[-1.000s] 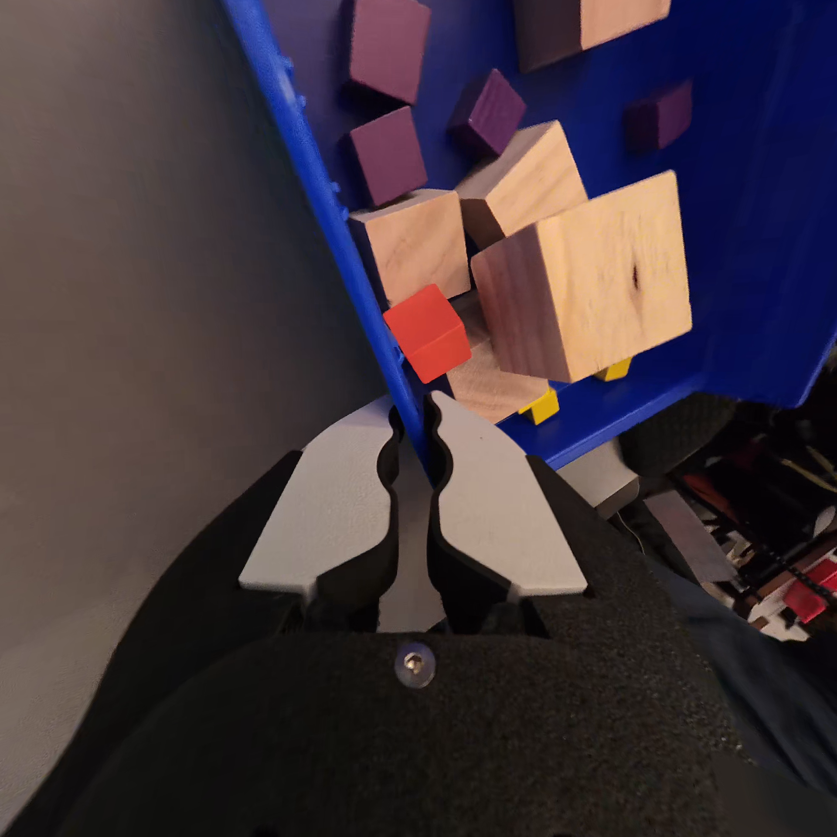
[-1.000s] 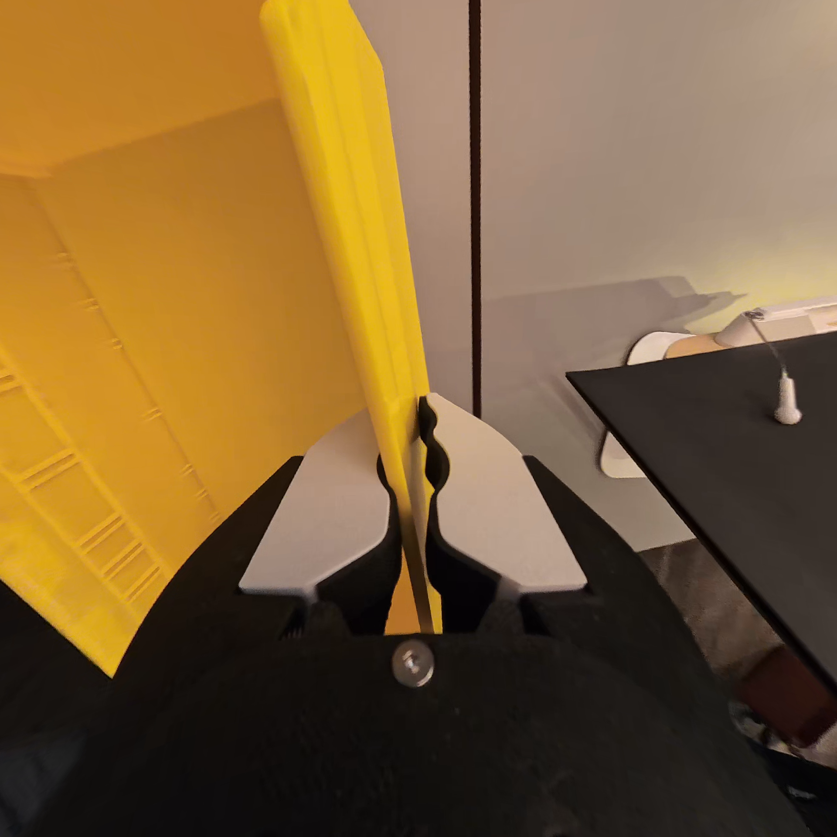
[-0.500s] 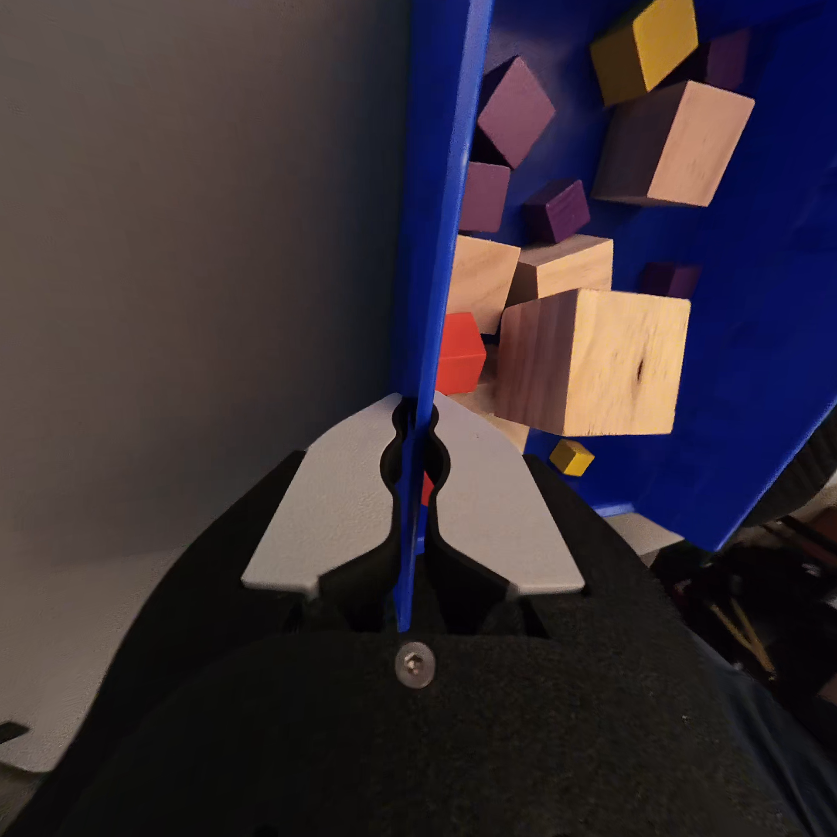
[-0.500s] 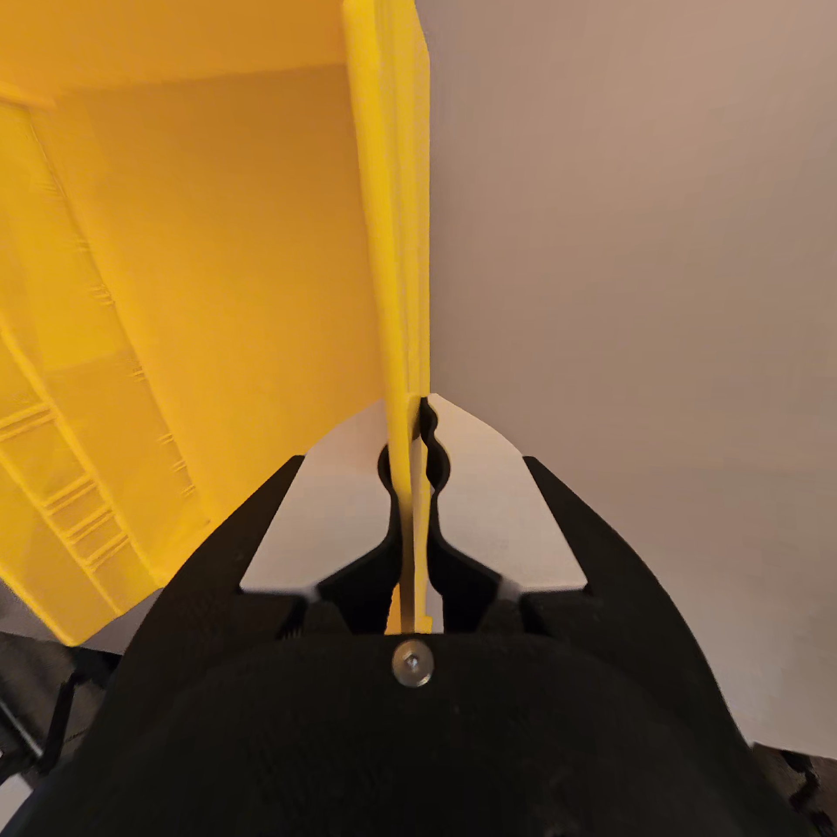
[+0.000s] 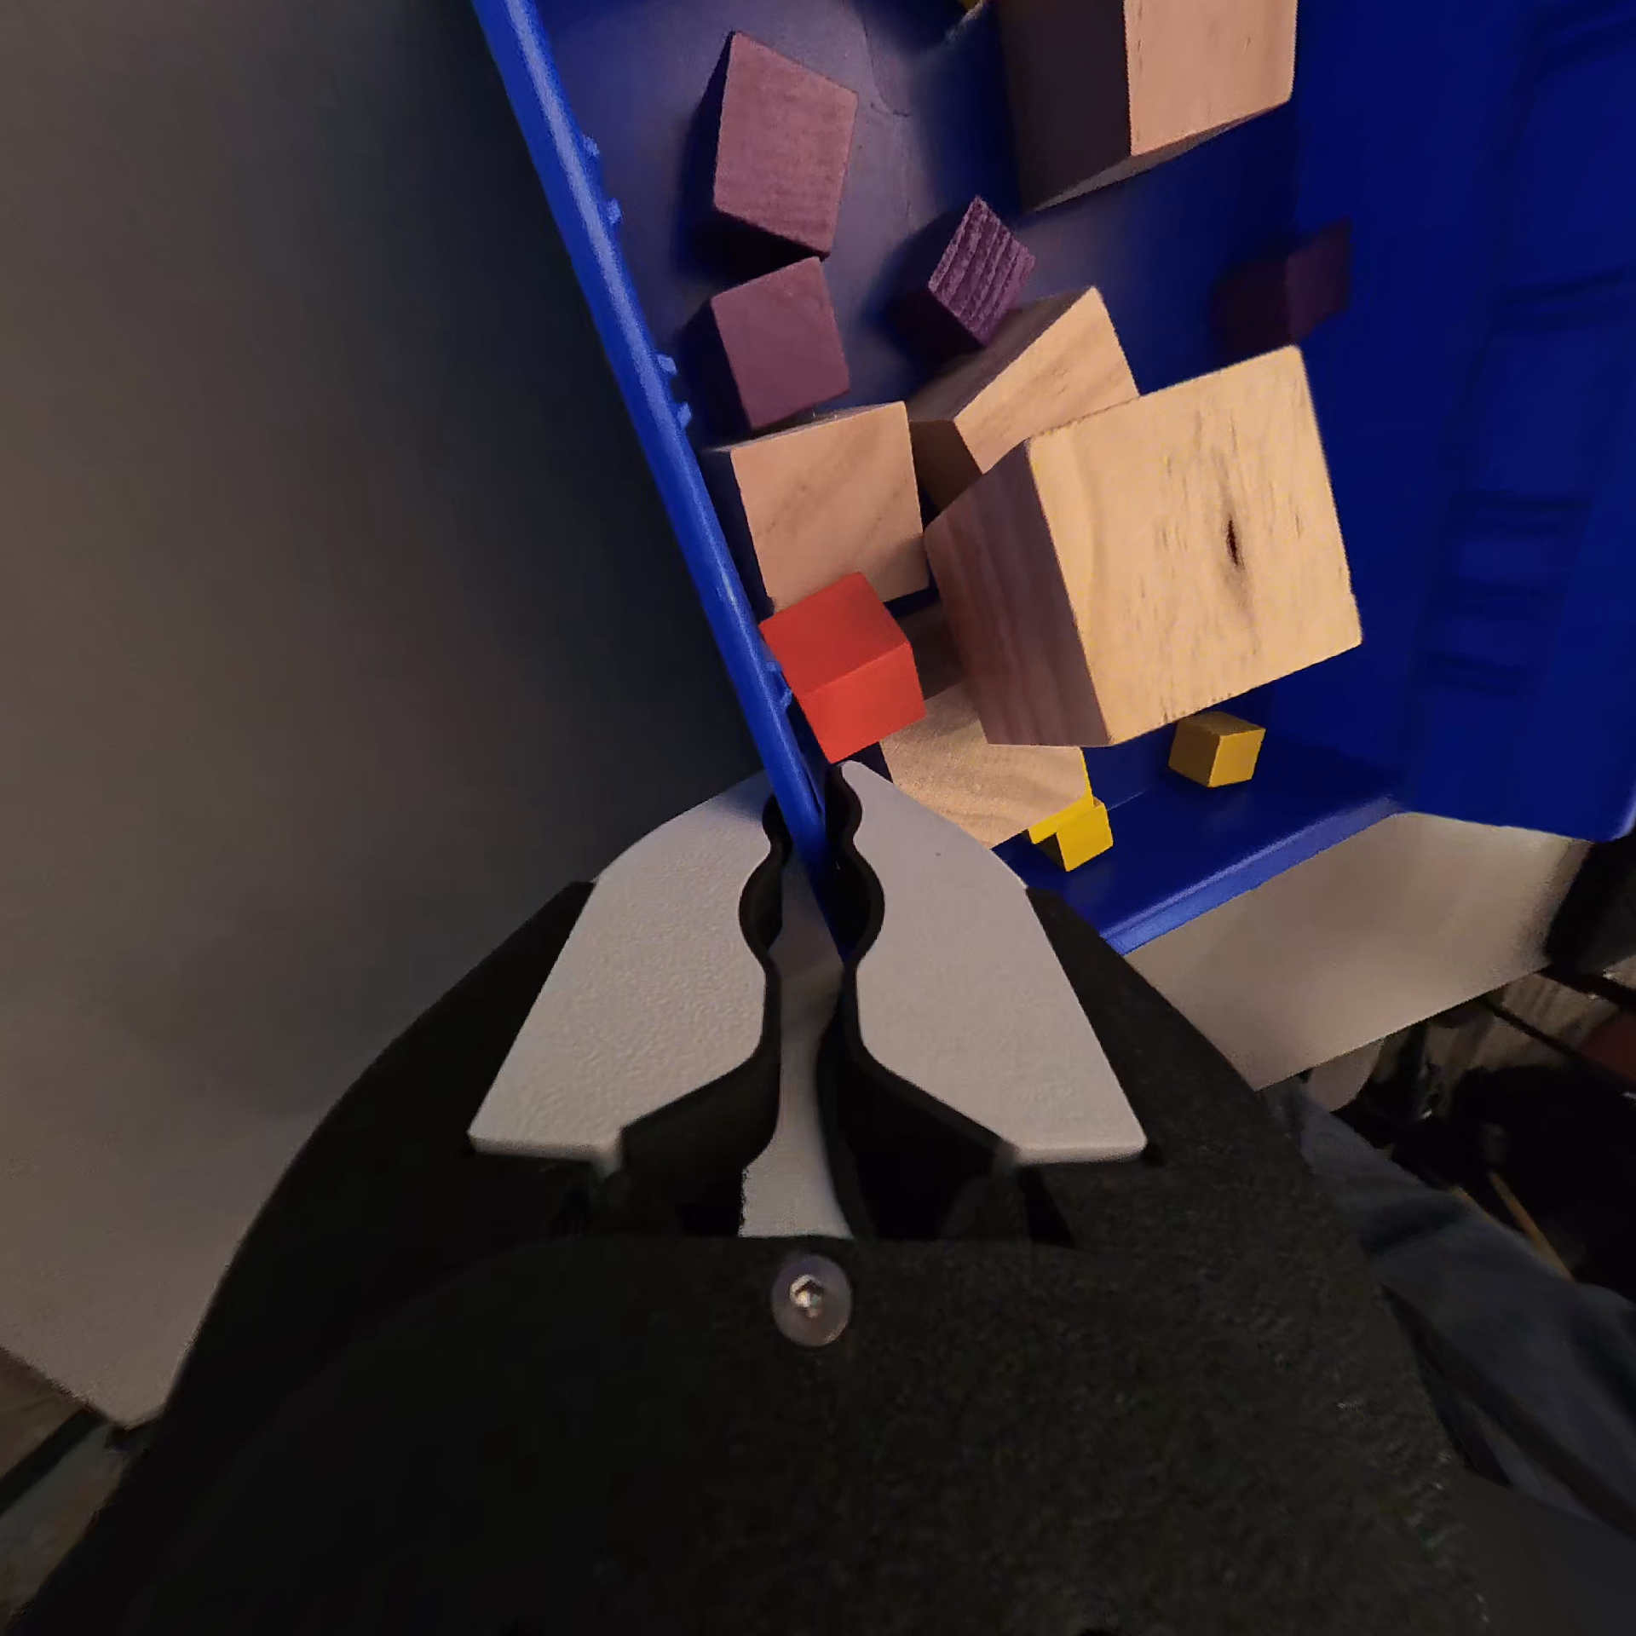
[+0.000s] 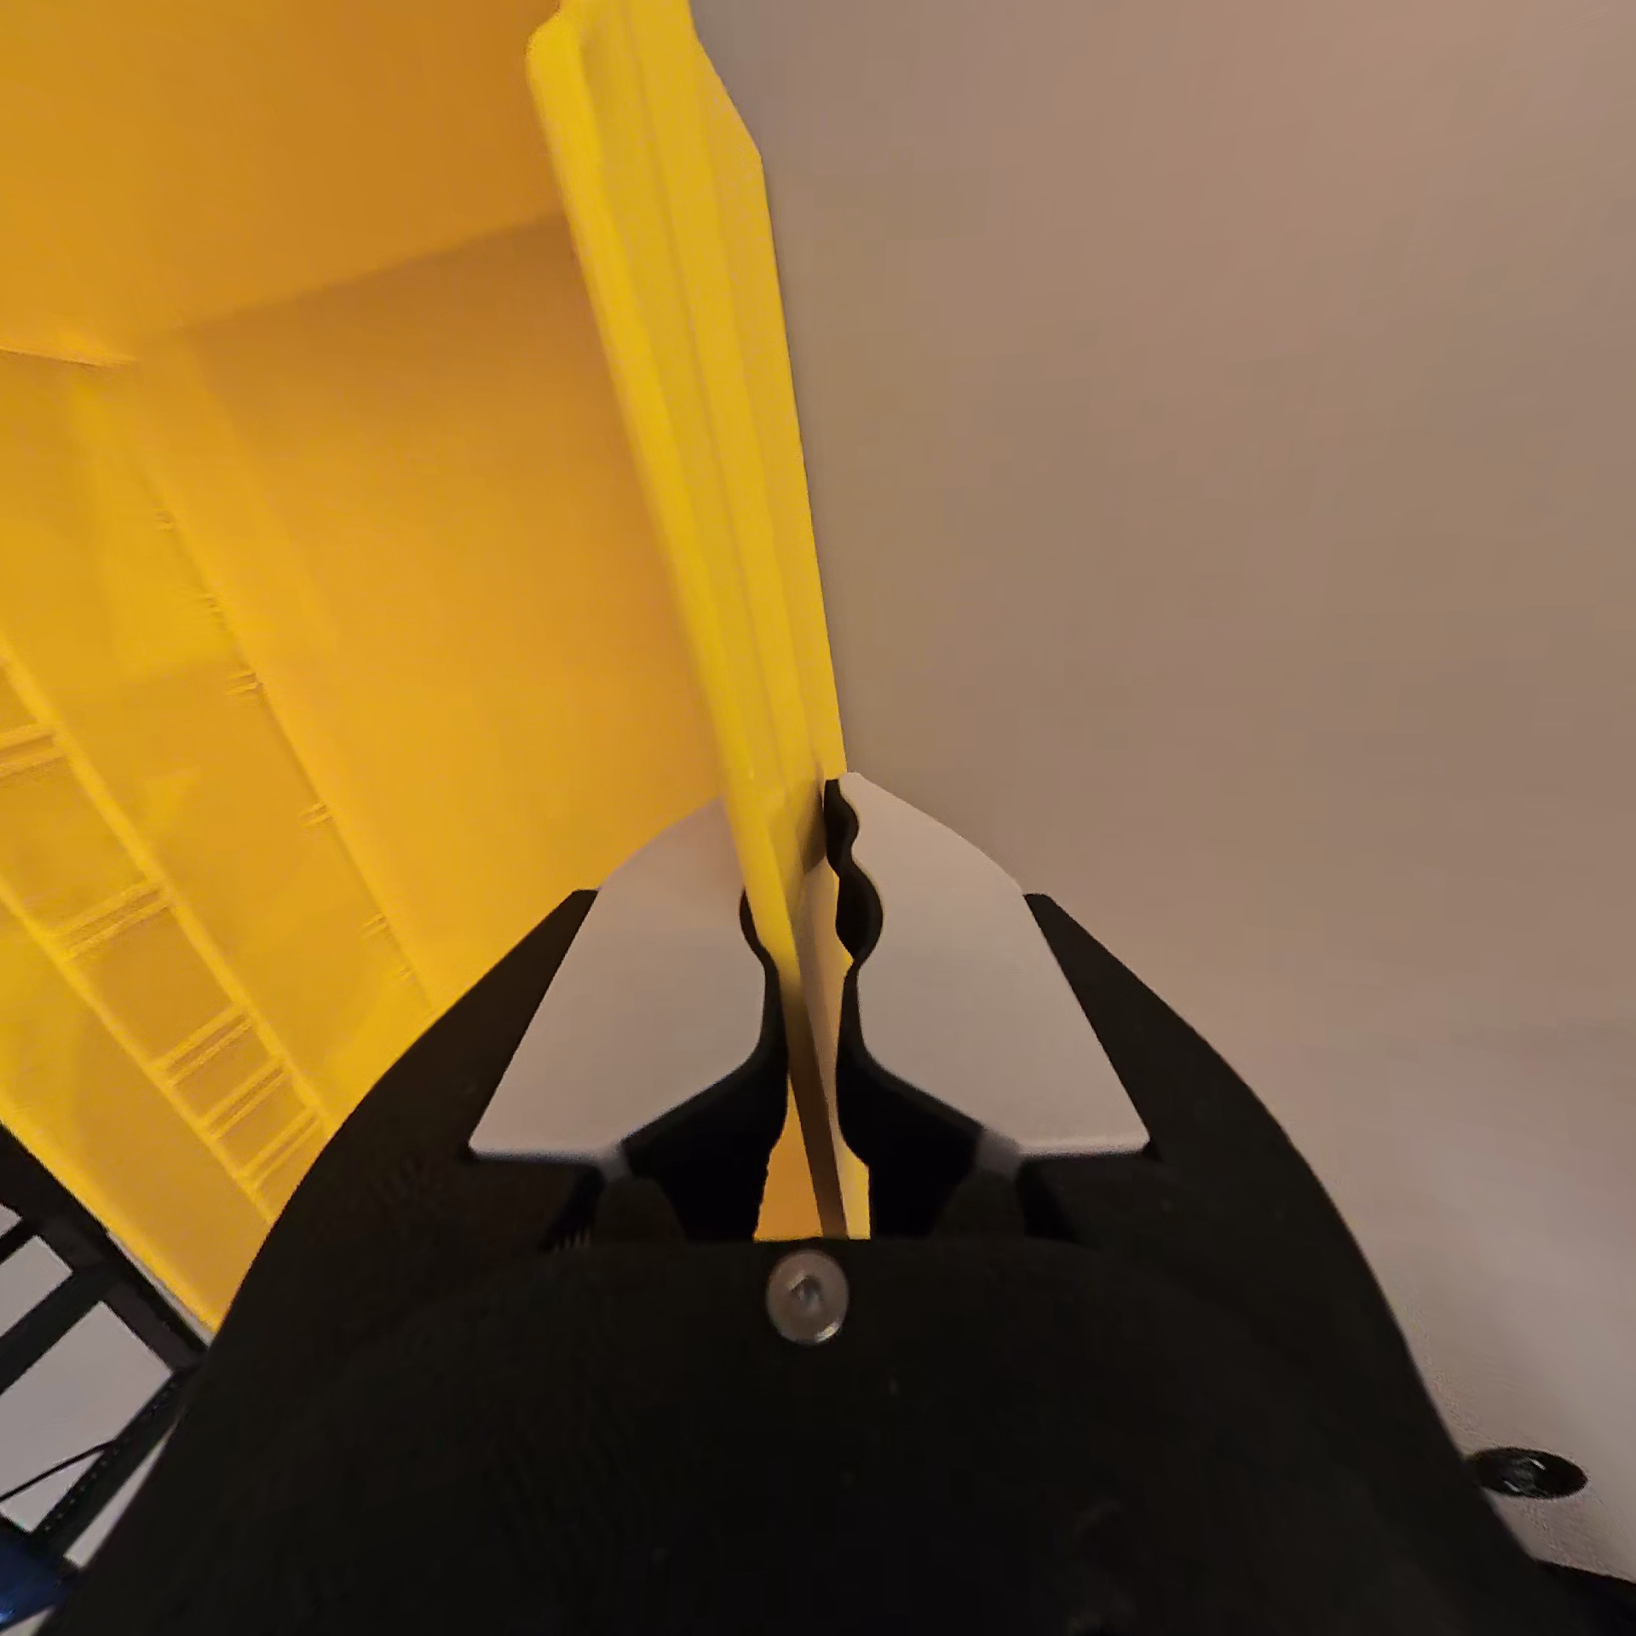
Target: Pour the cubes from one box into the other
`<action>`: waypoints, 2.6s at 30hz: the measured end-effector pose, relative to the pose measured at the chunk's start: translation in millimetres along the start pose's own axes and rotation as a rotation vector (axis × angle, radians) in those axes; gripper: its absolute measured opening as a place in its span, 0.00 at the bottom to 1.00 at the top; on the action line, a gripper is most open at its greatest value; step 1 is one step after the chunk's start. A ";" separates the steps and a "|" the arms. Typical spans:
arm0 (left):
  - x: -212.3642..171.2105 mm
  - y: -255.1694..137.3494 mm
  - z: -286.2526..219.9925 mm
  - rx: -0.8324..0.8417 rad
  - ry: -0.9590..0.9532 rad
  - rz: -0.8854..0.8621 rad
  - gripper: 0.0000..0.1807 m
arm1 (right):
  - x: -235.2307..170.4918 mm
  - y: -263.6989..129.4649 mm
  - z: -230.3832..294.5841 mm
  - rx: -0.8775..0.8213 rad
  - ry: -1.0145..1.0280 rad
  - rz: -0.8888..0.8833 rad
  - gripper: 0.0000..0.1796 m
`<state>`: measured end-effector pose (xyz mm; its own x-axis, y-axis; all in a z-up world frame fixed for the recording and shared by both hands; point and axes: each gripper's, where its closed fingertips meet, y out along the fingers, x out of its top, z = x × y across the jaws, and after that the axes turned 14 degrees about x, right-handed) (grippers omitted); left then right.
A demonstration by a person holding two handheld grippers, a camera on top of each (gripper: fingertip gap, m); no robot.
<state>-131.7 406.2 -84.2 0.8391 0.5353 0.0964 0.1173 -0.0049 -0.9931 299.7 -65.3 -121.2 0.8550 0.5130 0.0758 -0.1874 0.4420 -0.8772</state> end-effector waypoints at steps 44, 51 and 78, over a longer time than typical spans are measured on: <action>44.8 -18.8 23.1 -0.108 -0.162 -0.239 0.14 | -45.8 127.4 438.5 0.490 -0.619 -0.156 0.34; 37.0 11.0 28.0 0.048 -0.138 -0.097 0.07 | -39.5 179.6 441.9 0.213 -0.576 -0.029 0.34; 27.5 -6.4 3.8 0.186 -0.074 0.041 0.03 | -55.2 183.7 411.2 0.041 -0.469 0.222 0.04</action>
<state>-111.3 424.1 -75.4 0.7990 0.5987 0.0571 -0.0223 0.1243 -0.9920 19.2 290.1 -91.6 0.4859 0.8679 0.1028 -0.3661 0.3089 -0.8778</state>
